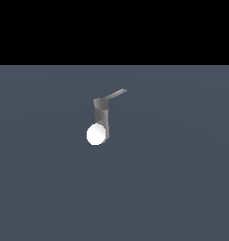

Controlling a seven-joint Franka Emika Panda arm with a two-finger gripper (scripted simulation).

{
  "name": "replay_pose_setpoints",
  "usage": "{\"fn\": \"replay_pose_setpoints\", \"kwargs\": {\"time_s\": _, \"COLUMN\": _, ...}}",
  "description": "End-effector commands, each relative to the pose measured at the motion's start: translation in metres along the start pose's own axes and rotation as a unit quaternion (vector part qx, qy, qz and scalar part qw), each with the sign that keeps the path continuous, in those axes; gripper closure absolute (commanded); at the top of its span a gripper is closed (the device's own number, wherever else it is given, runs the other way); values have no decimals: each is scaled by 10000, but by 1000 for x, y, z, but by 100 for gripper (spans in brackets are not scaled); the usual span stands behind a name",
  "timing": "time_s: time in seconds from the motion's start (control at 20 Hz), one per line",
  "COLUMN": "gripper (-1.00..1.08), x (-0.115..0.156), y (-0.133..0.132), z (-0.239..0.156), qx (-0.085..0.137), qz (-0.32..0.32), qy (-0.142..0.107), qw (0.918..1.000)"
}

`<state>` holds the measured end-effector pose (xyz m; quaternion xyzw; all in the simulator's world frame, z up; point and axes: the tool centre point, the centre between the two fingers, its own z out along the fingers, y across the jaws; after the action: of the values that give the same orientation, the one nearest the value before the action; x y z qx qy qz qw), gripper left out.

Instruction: Turn on the faucet by rotating a designated handle.

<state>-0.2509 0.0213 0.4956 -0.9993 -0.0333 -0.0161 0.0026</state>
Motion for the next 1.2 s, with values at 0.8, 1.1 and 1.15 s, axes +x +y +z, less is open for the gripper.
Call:
{"fn": "replay_pose_setpoints", "kwargs": {"time_s": 0.8, "gripper": 108, "x": 30, "y": -17, "z": 33, "qx": -7, "qz": 771, "qy": -13, "qw": 9970}}
{"fn": "replay_pose_setpoints", "kwargs": {"time_s": 1.1, "gripper": 108, "x": 59, "y": -28, "z": 61, "qx": -12, "qz": 1449, "qy": -24, "qw": 9894}}
{"fn": "replay_pose_setpoints", "kwargs": {"time_s": 1.15, "gripper": 108, "x": 65, "y": -30, "z": 67, "qx": -13, "qz": 1569, "qy": -26, "qw": 9876}}
